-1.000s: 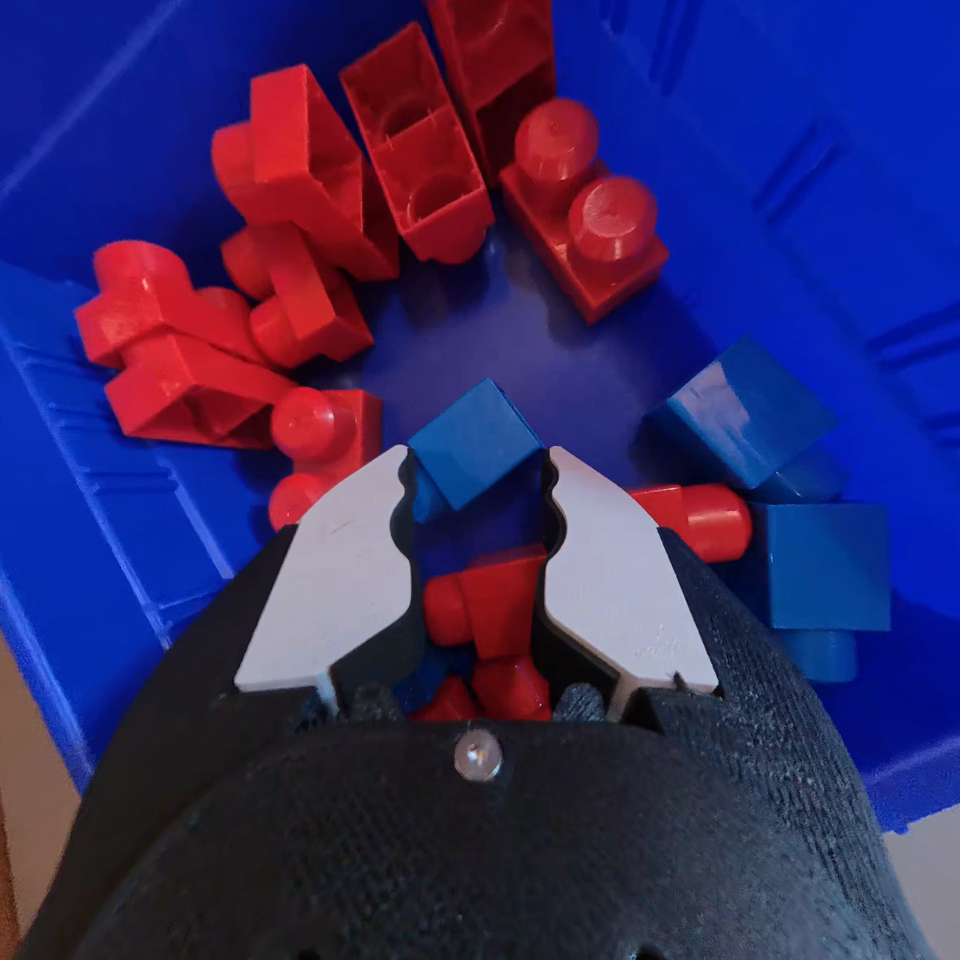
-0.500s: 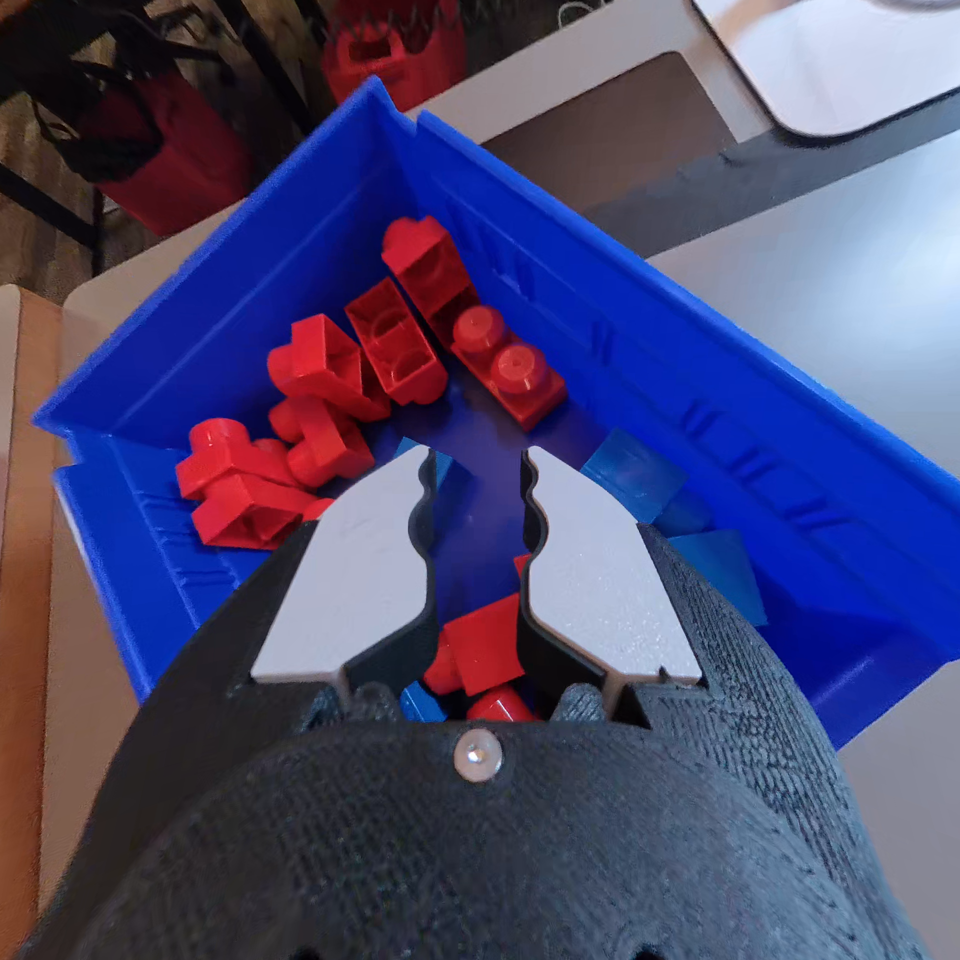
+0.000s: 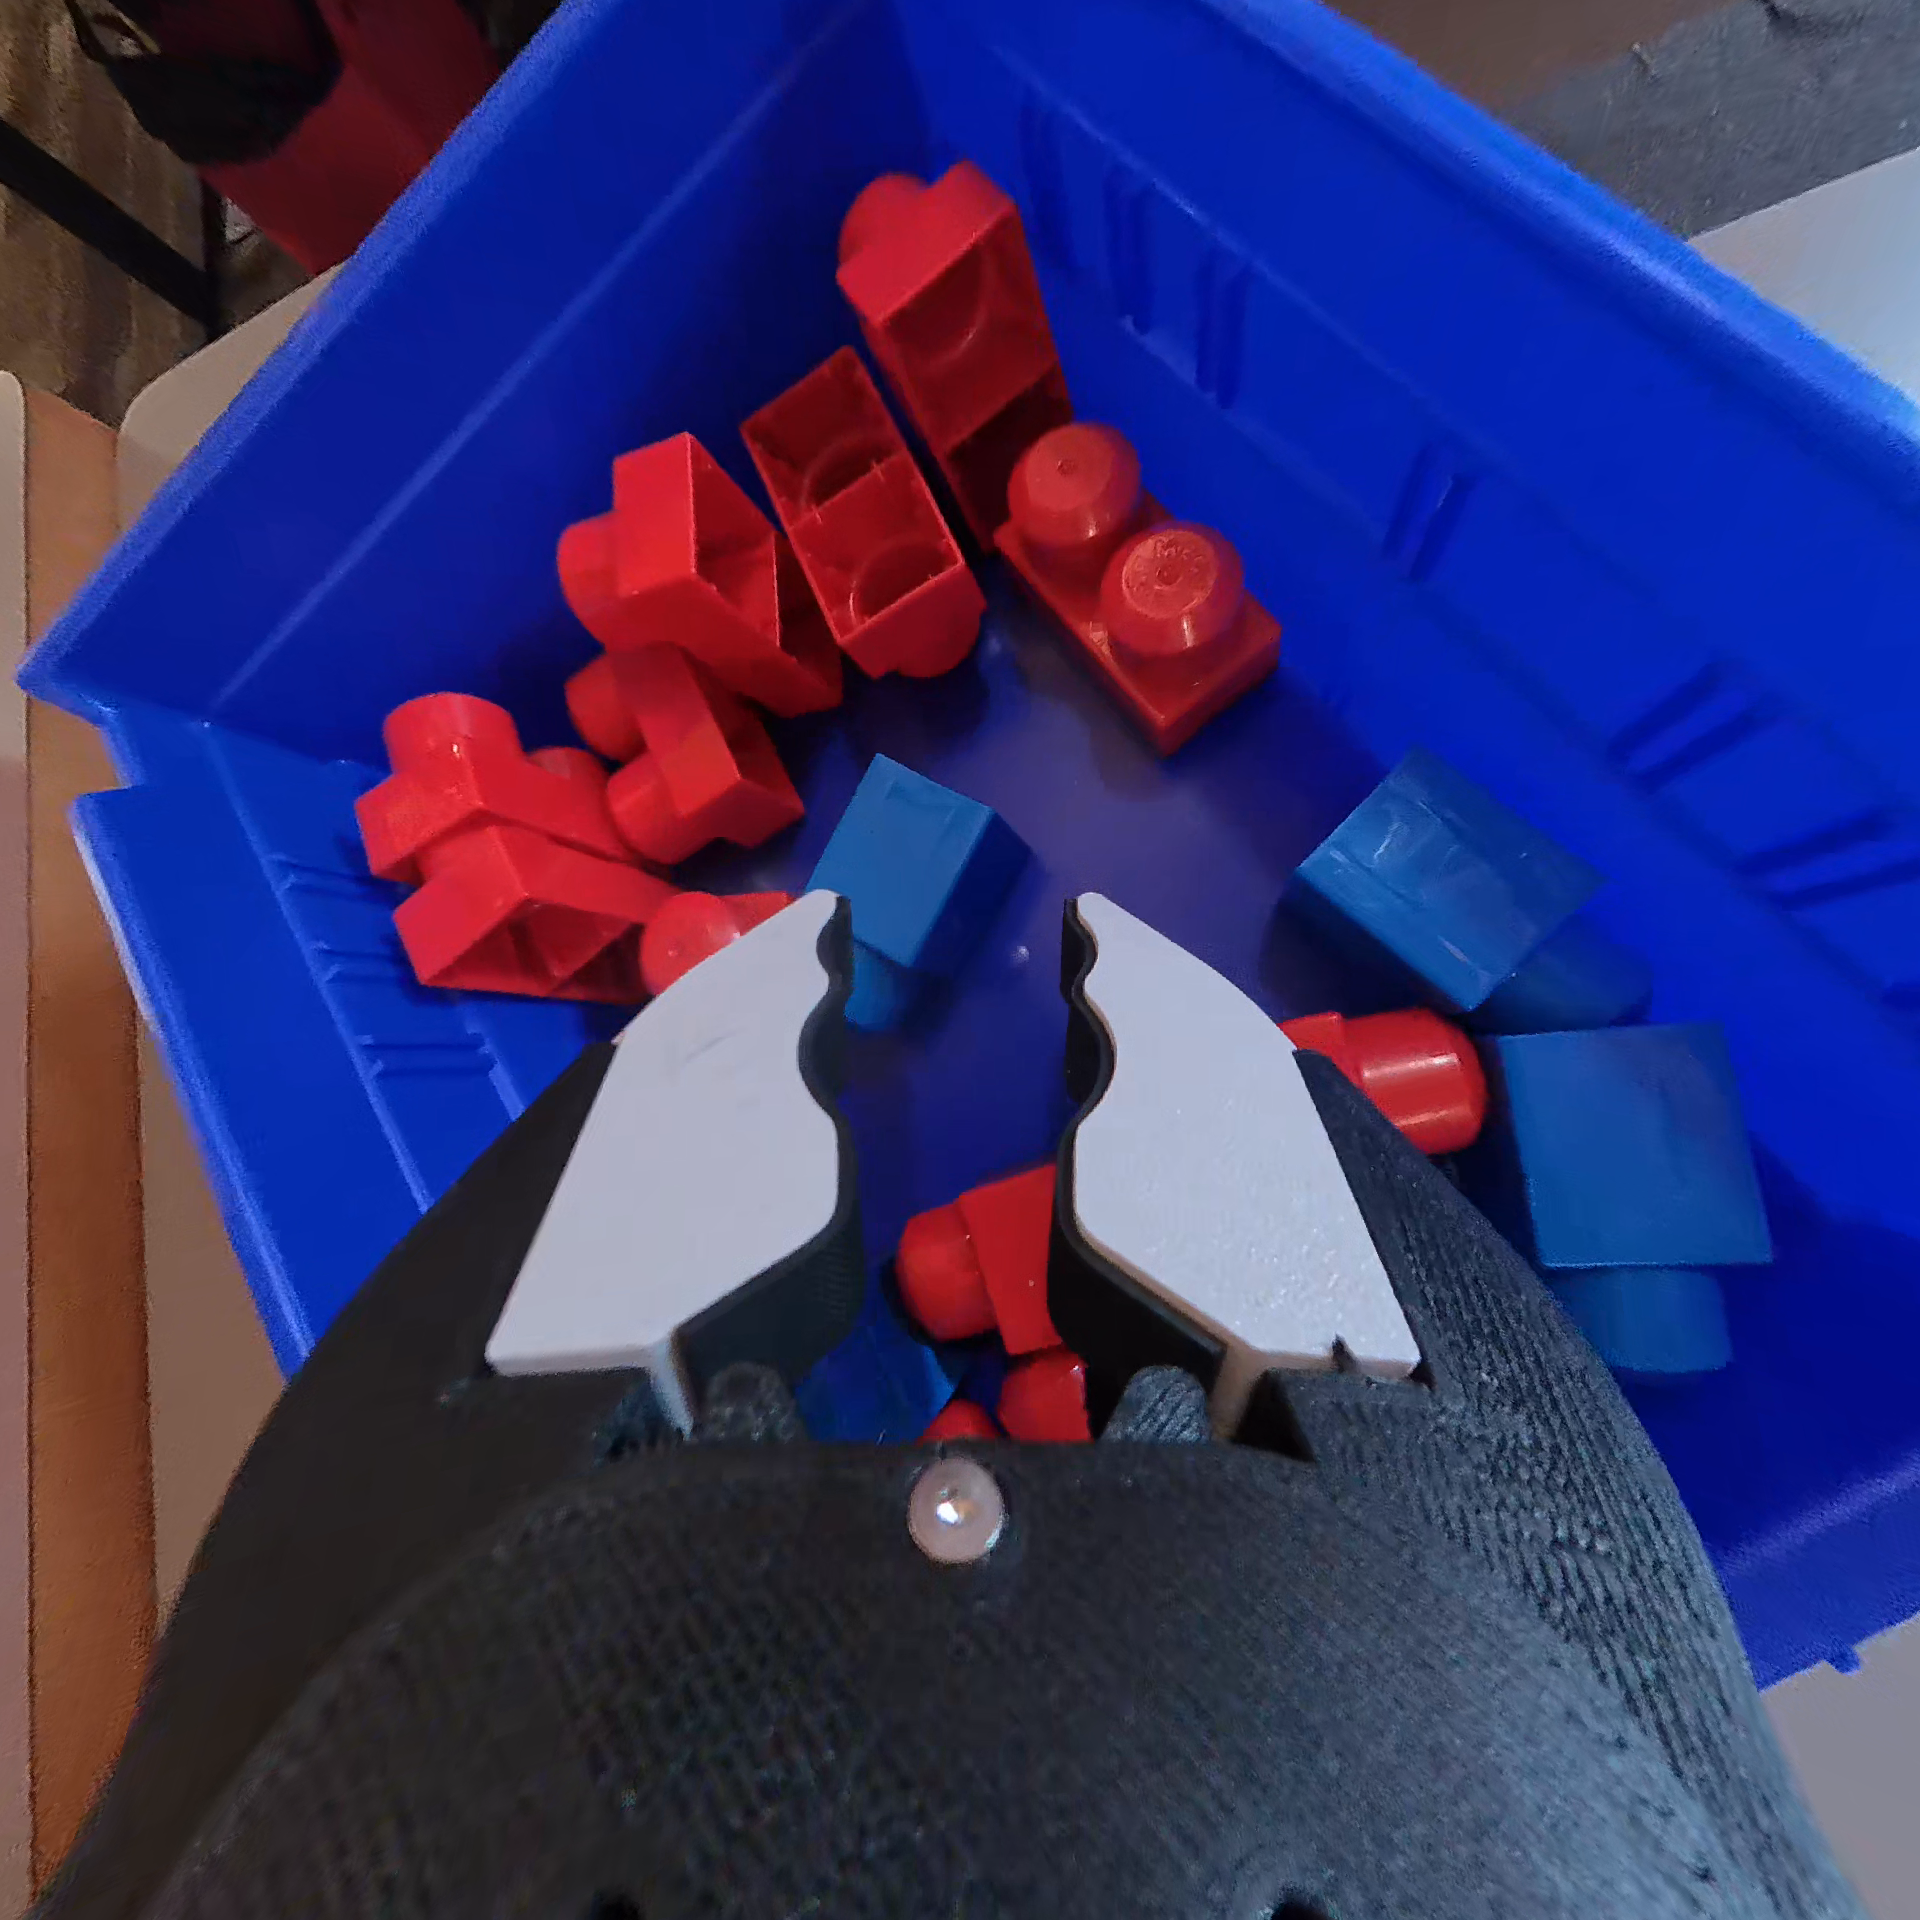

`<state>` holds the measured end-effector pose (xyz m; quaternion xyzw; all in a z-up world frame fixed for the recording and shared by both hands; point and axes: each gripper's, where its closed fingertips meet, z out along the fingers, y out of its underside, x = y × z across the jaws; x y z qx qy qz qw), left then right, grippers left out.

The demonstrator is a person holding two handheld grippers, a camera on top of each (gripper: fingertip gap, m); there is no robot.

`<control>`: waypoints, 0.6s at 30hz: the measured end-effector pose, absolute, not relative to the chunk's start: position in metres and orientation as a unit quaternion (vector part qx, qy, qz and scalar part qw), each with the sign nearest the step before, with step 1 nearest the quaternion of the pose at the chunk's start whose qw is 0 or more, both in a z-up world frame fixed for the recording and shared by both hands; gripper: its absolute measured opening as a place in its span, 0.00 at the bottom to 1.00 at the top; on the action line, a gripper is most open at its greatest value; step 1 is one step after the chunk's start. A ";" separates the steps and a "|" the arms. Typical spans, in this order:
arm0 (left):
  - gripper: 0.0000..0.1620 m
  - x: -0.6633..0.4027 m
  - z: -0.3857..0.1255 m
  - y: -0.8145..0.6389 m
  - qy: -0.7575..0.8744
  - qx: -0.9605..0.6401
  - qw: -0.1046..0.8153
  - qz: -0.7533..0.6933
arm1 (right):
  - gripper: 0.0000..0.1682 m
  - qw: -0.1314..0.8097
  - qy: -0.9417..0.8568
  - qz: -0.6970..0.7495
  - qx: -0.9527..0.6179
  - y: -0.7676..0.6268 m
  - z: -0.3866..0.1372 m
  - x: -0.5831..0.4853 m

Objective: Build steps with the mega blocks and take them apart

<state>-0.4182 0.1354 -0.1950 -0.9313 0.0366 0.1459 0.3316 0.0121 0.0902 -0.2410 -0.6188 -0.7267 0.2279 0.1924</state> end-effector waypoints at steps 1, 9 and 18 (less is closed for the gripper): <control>0.25 -0.421 -0.197 0.133 0.035 -0.933 0.325 0.149 | 0.22 0.190 -0.734 0.208 -0.618 0.091 -0.244 0.013; 0.29 -0.430 -0.202 0.132 -0.012 -0.938 0.325 0.123 | 0.31 0.212 -0.723 0.219 -0.620 0.089 -0.225 0.003; 0.21 -0.436 -0.218 0.148 0.052 -0.935 0.298 0.186 | 0.28 0.261 -0.695 0.279 -0.610 0.091 -0.202 -0.013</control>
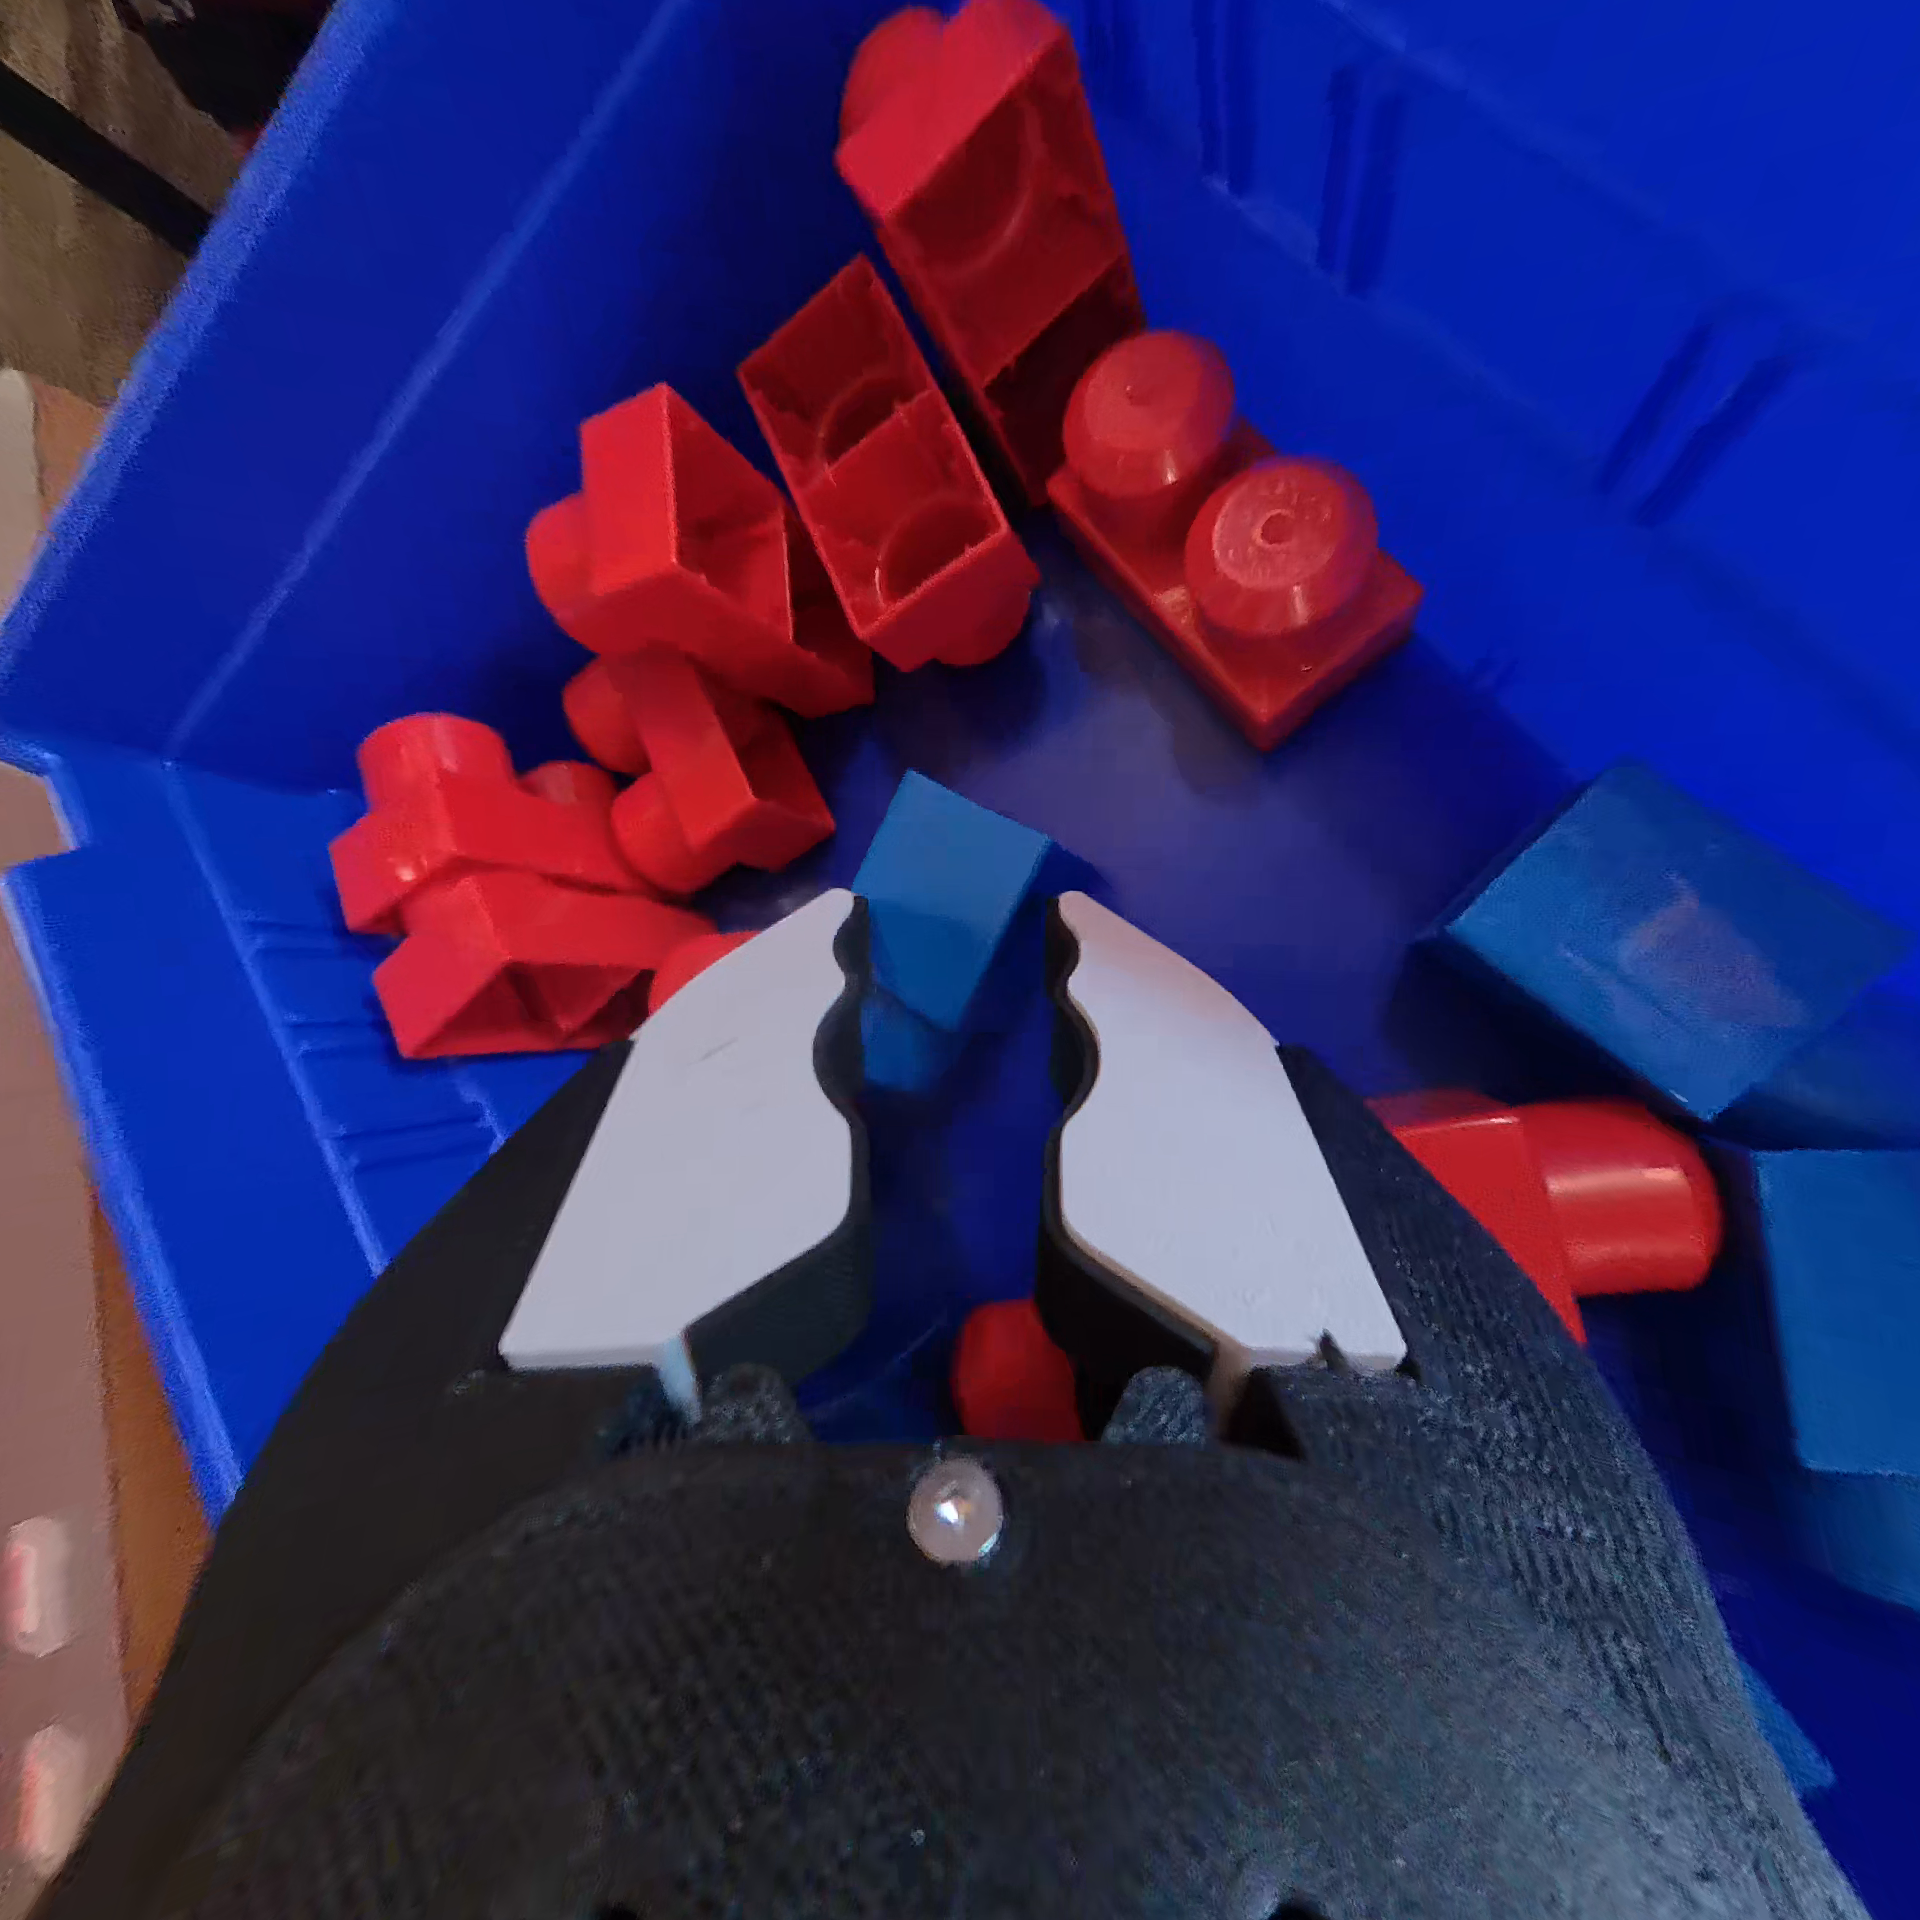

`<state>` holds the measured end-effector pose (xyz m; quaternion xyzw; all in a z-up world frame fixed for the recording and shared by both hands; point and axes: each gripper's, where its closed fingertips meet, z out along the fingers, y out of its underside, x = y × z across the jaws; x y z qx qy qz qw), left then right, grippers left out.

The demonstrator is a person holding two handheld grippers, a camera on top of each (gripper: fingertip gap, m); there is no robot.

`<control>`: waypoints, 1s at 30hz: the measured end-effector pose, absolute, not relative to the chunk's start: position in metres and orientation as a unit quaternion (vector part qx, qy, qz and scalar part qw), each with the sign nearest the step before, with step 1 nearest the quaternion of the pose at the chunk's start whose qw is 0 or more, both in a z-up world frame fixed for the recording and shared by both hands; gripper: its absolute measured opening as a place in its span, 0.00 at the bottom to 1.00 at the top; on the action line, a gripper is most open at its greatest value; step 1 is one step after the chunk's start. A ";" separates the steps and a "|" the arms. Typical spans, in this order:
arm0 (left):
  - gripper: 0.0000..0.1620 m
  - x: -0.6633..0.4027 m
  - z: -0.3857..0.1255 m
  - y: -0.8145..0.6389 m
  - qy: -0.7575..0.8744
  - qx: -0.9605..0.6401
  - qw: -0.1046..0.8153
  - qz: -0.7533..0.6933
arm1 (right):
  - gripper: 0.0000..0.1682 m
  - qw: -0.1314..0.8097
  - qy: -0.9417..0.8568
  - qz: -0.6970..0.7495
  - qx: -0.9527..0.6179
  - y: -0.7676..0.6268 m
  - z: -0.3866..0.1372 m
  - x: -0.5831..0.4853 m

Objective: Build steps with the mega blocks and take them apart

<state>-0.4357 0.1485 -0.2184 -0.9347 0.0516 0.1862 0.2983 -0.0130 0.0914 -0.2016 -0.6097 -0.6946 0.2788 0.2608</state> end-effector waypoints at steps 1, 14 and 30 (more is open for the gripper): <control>0.21 -0.437 -0.219 0.149 0.056 -0.934 0.294 0.197 | 0.27 0.263 -0.691 0.287 -0.609 0.091 -0.199 -0.014; 0.23 -0.443 -0.218 0.150 0.081 -0.935 0.253 0.235 | 0.23 0.321 -0.654 0.343 -0.593 0.097 -0.170 -0.024; 0.22 -0.064 -0.059 0.050 0.627 -0.621 0.470 -0.011 | 0.33 0.463 -0.594 0.446 -0.484 0.053 -0.051 -0.046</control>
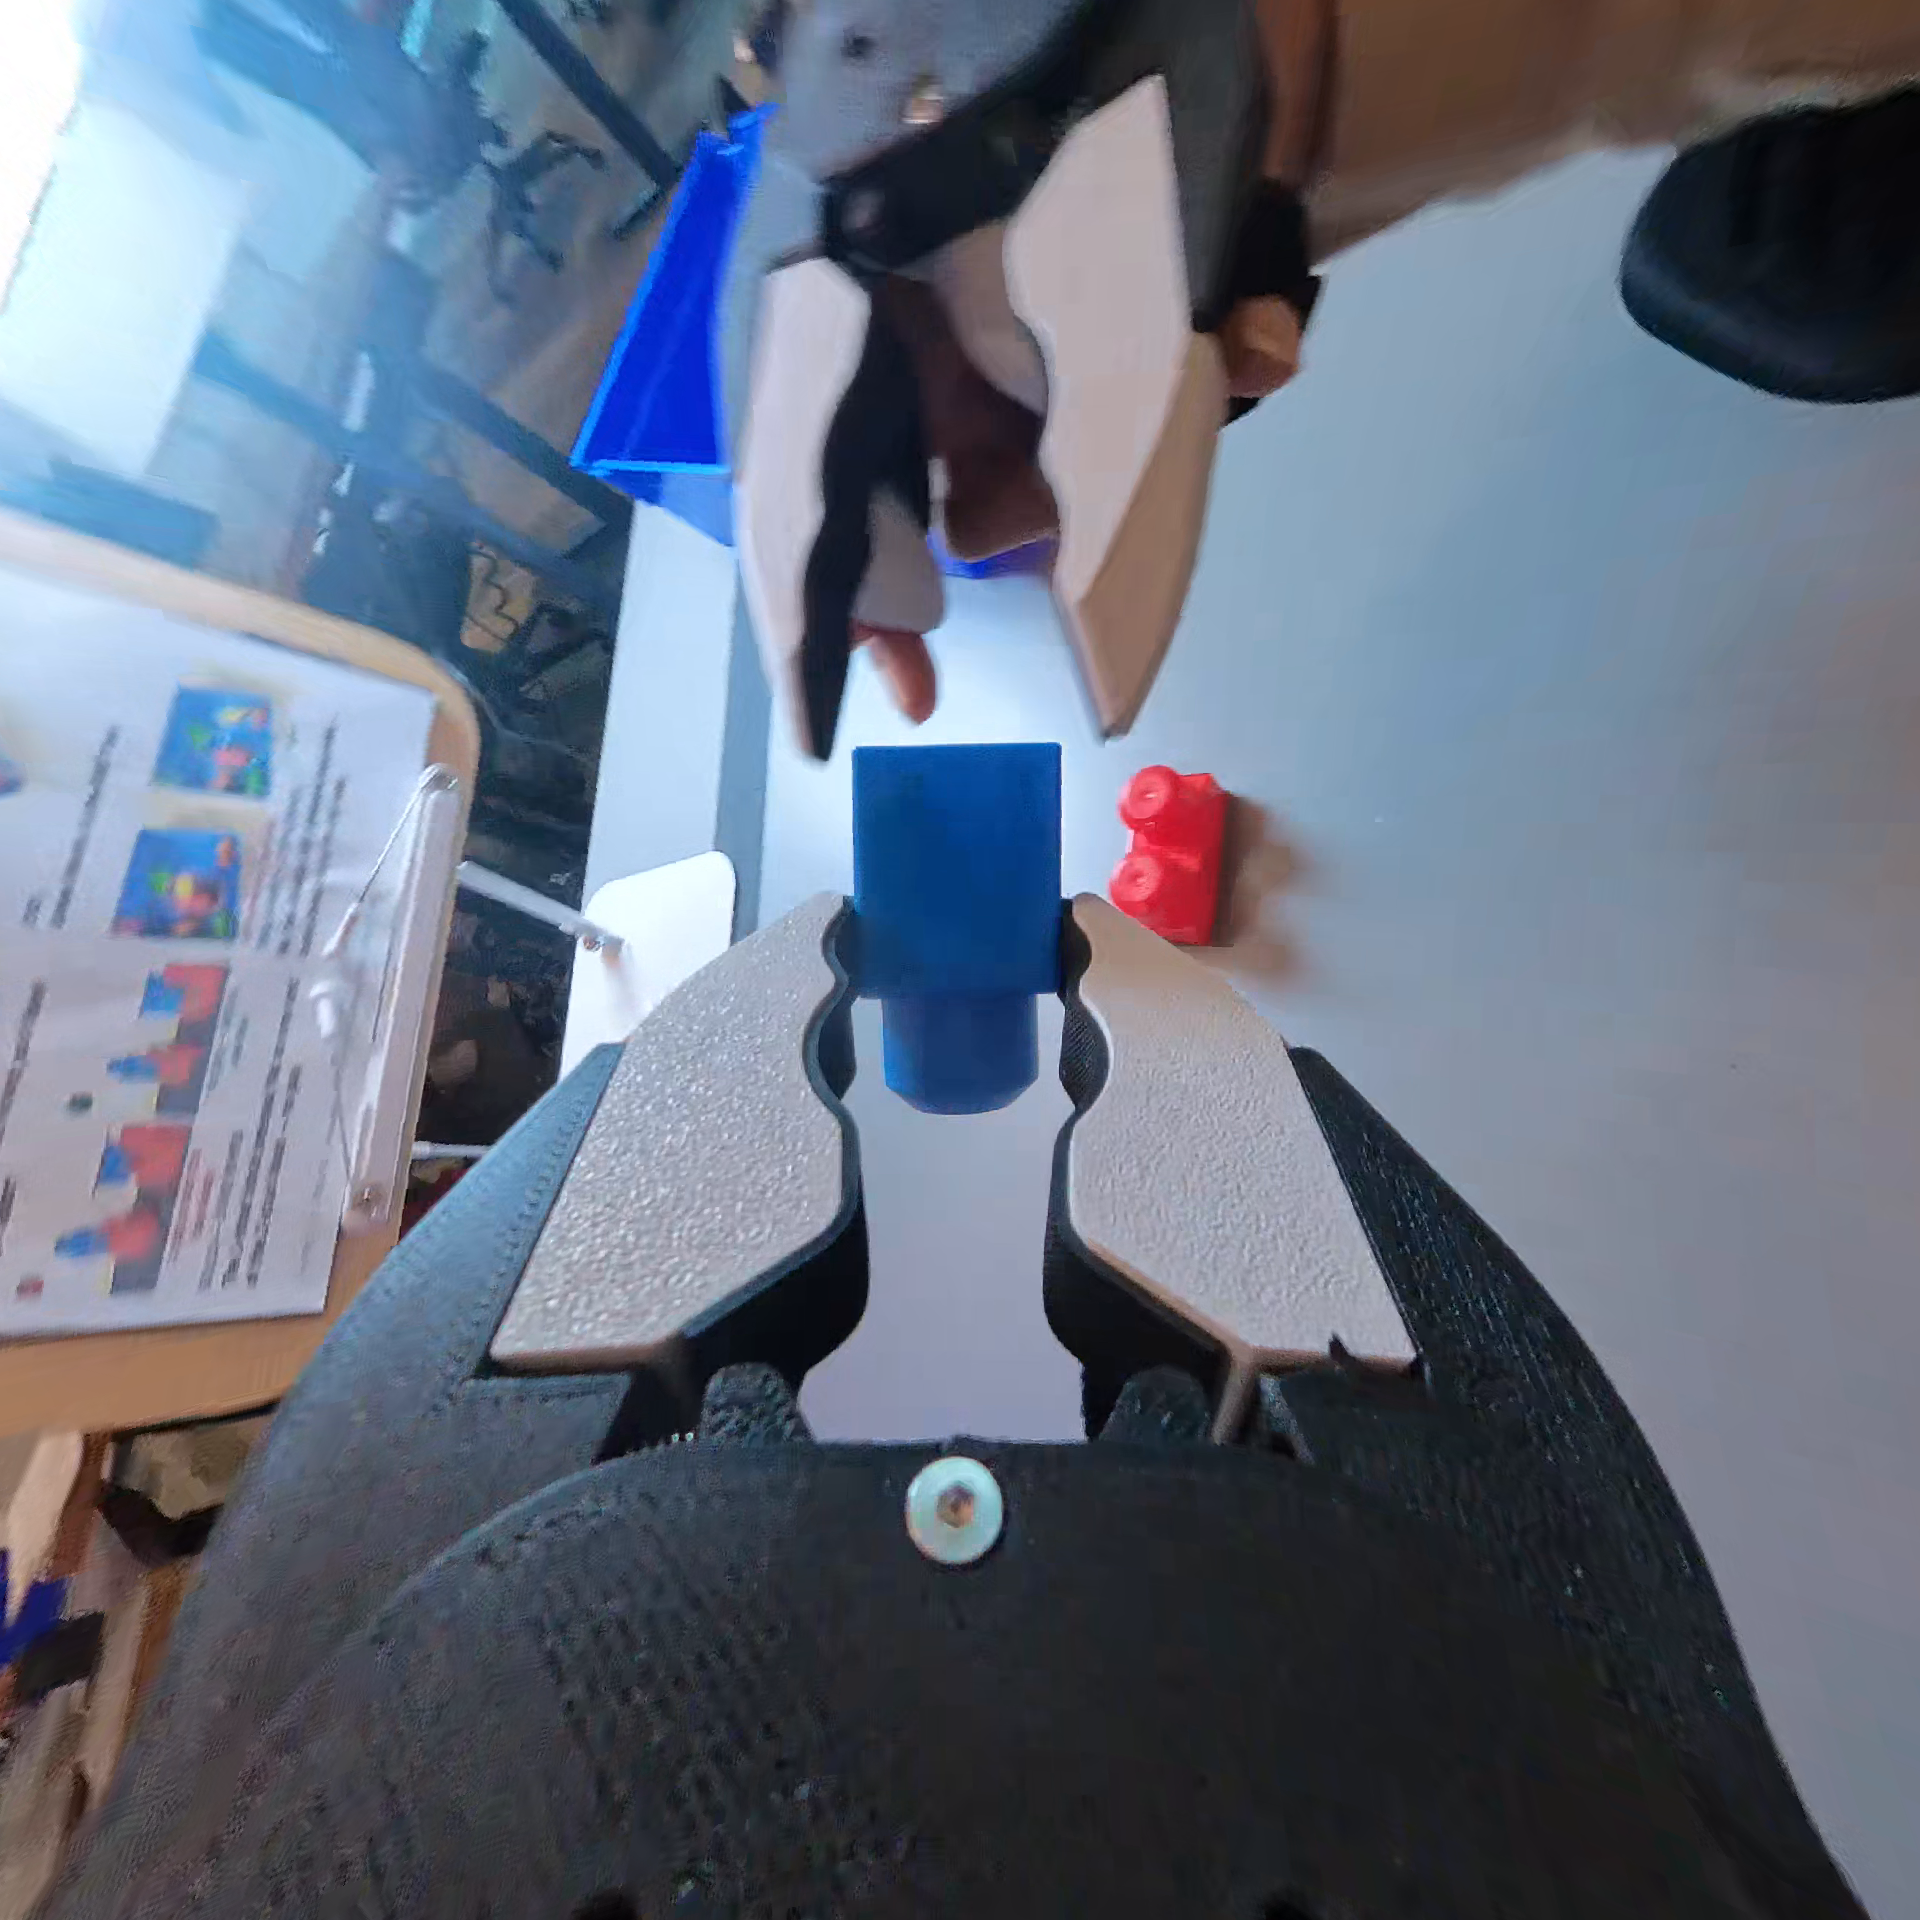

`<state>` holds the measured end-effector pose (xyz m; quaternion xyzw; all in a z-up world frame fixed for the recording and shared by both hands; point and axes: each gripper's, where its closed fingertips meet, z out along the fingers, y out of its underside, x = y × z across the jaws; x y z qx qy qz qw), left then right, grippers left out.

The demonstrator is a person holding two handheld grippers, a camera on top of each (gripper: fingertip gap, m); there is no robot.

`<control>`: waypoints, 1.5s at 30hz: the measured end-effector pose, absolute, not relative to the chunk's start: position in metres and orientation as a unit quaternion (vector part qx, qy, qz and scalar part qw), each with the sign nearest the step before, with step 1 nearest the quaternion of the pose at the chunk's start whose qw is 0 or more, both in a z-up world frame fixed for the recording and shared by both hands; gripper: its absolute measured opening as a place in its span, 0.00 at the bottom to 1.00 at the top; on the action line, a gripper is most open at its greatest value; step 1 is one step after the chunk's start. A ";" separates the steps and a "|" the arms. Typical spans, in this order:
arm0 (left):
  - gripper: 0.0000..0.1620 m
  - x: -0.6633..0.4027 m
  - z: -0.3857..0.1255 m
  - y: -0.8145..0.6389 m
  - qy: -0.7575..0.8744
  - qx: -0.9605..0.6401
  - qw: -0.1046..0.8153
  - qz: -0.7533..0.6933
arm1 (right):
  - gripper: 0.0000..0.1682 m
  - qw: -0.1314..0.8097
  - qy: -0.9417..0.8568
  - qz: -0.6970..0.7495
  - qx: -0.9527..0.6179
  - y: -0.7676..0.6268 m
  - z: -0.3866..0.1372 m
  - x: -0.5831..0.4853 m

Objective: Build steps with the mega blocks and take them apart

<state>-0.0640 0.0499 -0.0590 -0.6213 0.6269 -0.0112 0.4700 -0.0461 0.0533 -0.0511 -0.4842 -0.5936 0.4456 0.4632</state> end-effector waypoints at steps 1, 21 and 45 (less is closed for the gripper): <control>0.22 -0.055 -0.064 0.047 0.638 -0.618 0.459 0.000 | 0.30 0.464 -0.605 0.438 -0.477 0.048 -0.051 -0.046; 0.18 -0.034 0.008 0.054 0.452 -0.537 0.617 -0.356 | 0.22 0.434 -0.419 0.702 -0.378 0.053 0.012 -0.009; 0.00 -0.028 -0.003 0.062 0.429 -0.548 0.612 -0.376 | 0.15 0.411 -0.500 0.617 -0.448 0.047 -0.045 -0.044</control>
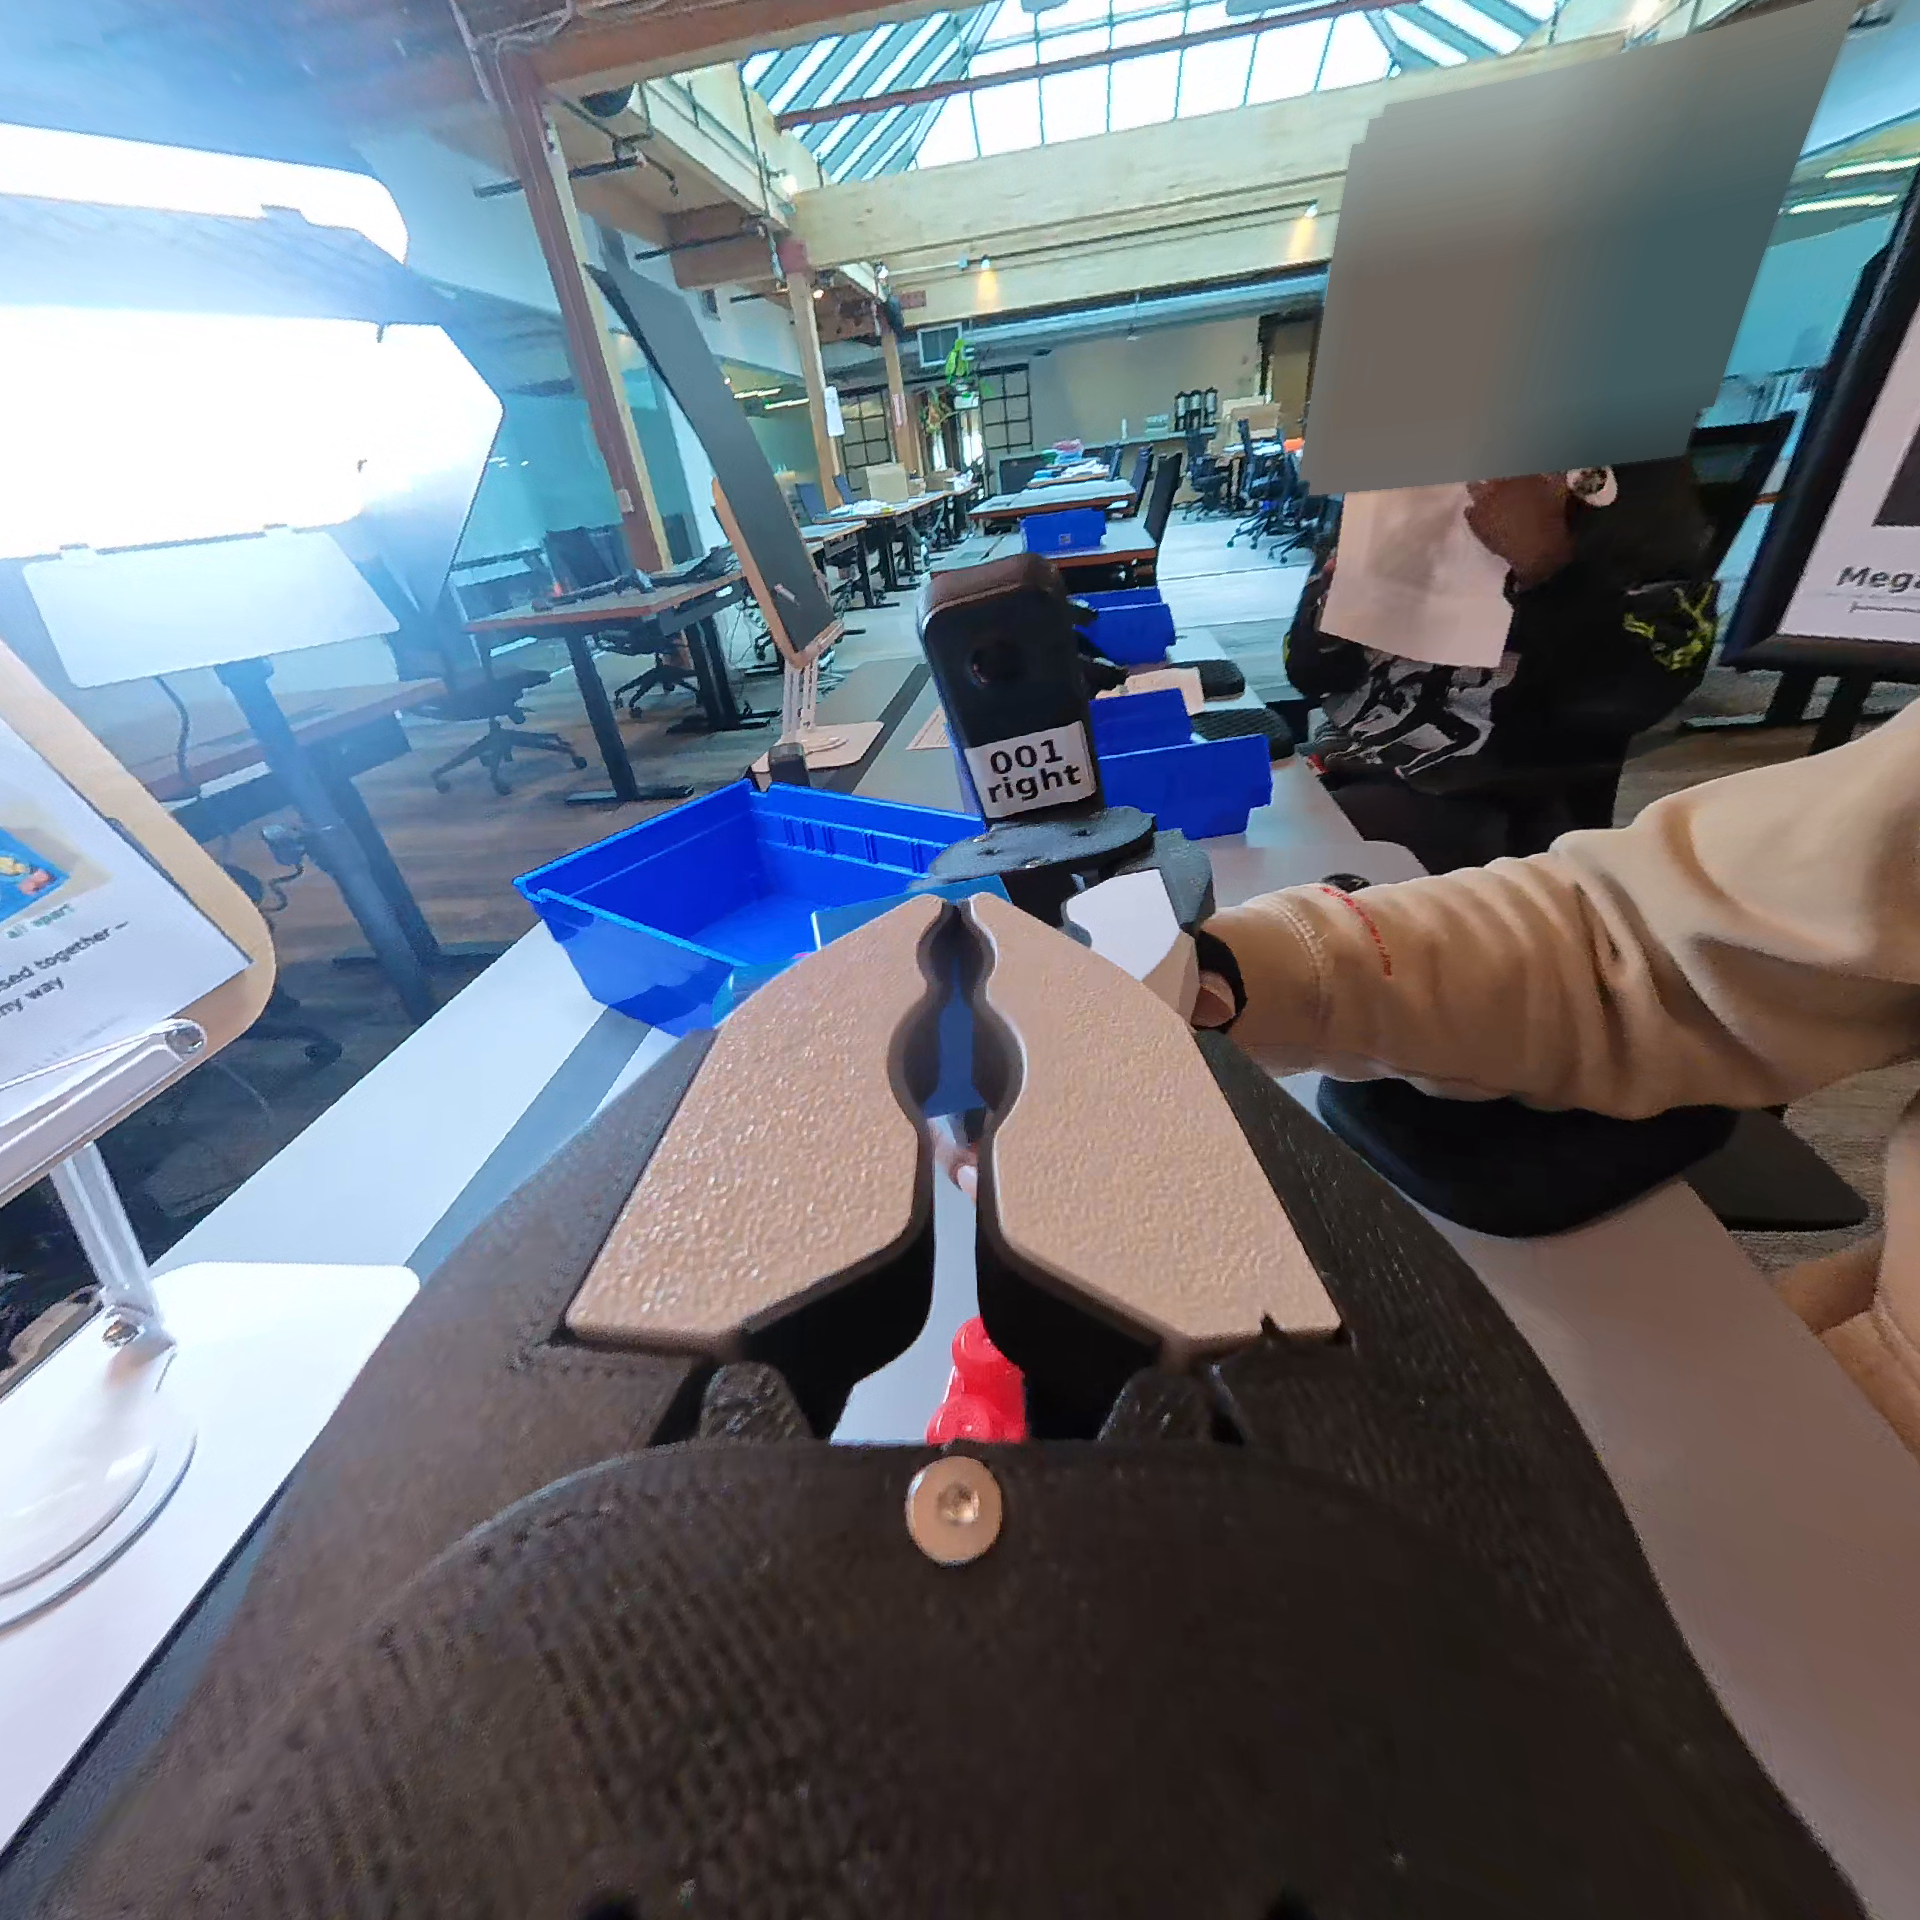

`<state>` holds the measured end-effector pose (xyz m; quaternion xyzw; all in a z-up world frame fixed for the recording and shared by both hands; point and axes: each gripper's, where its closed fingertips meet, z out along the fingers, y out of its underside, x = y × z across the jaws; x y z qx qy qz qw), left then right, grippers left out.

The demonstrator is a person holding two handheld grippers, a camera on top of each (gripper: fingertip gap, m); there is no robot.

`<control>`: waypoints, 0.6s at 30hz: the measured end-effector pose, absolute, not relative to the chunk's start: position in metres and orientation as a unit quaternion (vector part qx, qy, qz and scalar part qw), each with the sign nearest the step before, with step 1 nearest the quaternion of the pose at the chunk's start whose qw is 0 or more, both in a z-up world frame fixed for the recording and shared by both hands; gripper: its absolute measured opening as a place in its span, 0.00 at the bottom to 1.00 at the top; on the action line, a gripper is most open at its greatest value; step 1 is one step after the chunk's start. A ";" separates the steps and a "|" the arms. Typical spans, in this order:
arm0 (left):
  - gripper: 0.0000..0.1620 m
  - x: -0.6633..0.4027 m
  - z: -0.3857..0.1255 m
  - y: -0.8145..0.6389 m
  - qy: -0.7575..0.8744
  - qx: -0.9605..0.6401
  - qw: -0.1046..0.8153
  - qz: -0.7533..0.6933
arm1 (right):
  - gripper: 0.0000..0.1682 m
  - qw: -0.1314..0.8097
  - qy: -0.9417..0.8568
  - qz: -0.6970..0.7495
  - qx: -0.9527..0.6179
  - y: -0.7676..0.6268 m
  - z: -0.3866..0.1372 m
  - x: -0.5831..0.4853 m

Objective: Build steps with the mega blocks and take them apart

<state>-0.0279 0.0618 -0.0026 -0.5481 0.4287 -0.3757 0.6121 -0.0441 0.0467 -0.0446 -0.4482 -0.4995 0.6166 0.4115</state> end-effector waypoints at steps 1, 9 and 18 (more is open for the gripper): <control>0.00 -0.029 -0.005 0.064 0.428 -0.552 0.612 -0.371 | 0.16 0.412 -0.501 0.613 -0.452 0.048 -0.046 -0.045; 0.00 -0.027 -0.011 0.063 0.439 -0.558 0.598 -0.372 | 0.15 0.405 -0.512 0.606 -0.455 0.047 -0.053 -0.044; 0.00 -0.021 -0.029 0.052 0.486 -0.558 0.562 -0.370 | 0.16 0.345 -0.552 0.610 -0.451 0.033 -0.074 -0.044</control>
